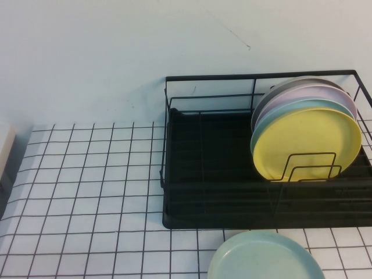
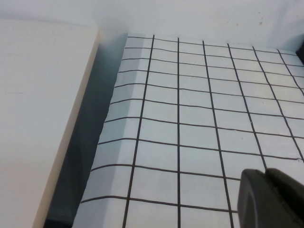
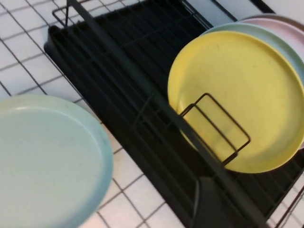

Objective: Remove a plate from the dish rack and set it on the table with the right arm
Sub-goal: Grasp the plate from the shelf

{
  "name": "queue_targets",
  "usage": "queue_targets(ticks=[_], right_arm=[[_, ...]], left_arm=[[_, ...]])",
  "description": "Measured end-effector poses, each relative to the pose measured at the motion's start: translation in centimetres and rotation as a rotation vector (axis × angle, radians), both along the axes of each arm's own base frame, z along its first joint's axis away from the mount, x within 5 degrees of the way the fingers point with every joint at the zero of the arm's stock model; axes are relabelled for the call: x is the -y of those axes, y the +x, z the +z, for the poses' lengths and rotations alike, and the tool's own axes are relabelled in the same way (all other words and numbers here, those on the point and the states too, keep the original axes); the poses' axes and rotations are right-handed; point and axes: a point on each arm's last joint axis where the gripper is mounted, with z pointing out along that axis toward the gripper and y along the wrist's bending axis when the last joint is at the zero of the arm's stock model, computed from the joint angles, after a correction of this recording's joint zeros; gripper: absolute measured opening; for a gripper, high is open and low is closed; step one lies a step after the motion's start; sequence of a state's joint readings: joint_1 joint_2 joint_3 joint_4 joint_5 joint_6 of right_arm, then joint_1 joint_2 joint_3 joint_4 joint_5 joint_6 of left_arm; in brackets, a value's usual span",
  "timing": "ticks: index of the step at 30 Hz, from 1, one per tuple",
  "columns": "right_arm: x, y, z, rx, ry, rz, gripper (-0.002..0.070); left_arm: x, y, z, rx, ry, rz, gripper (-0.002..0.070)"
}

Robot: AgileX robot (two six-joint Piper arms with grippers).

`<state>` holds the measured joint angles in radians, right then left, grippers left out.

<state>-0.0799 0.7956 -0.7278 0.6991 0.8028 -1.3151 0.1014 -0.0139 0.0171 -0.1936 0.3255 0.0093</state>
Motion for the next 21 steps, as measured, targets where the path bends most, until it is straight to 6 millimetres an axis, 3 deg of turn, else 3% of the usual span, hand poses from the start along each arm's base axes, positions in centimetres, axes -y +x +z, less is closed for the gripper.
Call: queue_targets(ticks=[5, 12, 16, 21], right_arm=[[0.5, 5.4, 0.2, 0.037, -0.14, 0.112, 0.0435], [0.6, 12.2, -0.4, 0.046, -0.119, 0.166, 0.0444], [0.8, 14.9, -1.5, 0.016, -0.117, 0.183, 0.0442], [0.9, 16.7, -3.6, -0.016, -0.145, 0.224, 0.0419]], left_arm=[[0.0, 0.0, 0.0, 0.0, 0.0, 0.0, -0.0003], [0.0, 0.0, 0.0, 0.0, 0.0, 0.0, -0.0003], [0.0, 0.0, 0.0, 0.0, 0.0, 0.0, -0.0003], [0.0, 0.0, 0.0, 0.0, 0.0, 0.0, -0.0003]])
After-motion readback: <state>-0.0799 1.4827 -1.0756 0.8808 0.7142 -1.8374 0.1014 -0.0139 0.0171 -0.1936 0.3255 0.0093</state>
